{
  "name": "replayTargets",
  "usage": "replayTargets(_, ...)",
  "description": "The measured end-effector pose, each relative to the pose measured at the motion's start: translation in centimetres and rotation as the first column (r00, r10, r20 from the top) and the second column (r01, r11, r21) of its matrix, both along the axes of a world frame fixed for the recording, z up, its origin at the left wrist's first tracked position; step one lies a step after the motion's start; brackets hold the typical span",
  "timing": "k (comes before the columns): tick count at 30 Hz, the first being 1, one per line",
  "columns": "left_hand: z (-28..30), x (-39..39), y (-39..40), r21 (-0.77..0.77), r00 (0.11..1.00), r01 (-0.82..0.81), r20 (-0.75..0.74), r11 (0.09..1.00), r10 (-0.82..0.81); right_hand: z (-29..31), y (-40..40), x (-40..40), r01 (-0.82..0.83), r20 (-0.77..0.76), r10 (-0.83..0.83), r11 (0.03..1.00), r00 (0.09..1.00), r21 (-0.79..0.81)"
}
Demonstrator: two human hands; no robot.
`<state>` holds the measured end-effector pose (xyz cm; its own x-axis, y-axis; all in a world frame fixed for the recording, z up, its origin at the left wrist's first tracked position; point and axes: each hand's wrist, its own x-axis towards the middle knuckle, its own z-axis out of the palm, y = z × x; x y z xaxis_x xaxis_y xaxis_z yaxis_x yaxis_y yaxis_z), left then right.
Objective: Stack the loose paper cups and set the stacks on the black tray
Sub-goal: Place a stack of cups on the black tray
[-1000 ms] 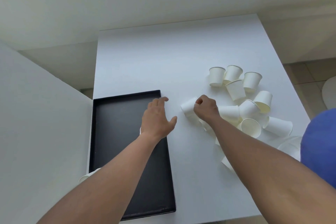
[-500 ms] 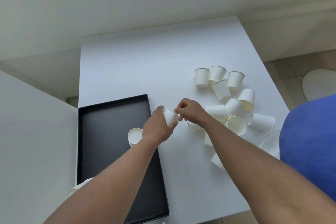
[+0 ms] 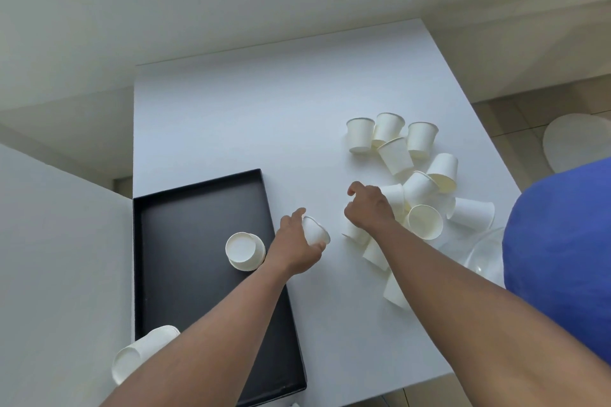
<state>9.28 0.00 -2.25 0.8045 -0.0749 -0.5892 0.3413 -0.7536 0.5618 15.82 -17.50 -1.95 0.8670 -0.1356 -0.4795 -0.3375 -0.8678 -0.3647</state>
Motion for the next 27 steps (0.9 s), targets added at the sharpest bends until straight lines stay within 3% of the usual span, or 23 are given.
replayTargets(7,-0.7,-1.1,0.2,-0.064,0.998,0.005,-0.066,0.998,-0.01,0.9,0.4,0.6,0.133,0.021,-0.138,0.977,0.99,0.166)
replayTargets(12,-0.7,-1.1,0.4,-0.126,0.997,-0.05,-0.068,0.991,0.041,1.8,1.4,0.8,0.335,-0.066,-0.34,0.841,0.938,0.424)
replayTargets(23,-0.3,-0.9,0.1,-0.066,0.997,0.068,0.035,0.995,-0.066,2.7,1.4,-1.7,0.236,-0.301,-0.062,0.776,0.952,0.585)
replayTargets(25,-0.1,-1.0,-0.2,-0.04,0.997,0.066,0.04,0.997,-0.064,2.4,1.1,-2.1,0.217,-0.263,-0.072,0.786,0.962,0.579)
replayTargets(27,0.0,-1.1,-0.4,-0.031,0.998,0.053,0.047,0.998,-0.051,1.8,0.7,-2.5,0.232,-0.099,-0.212,0.815,0.972,0.53)
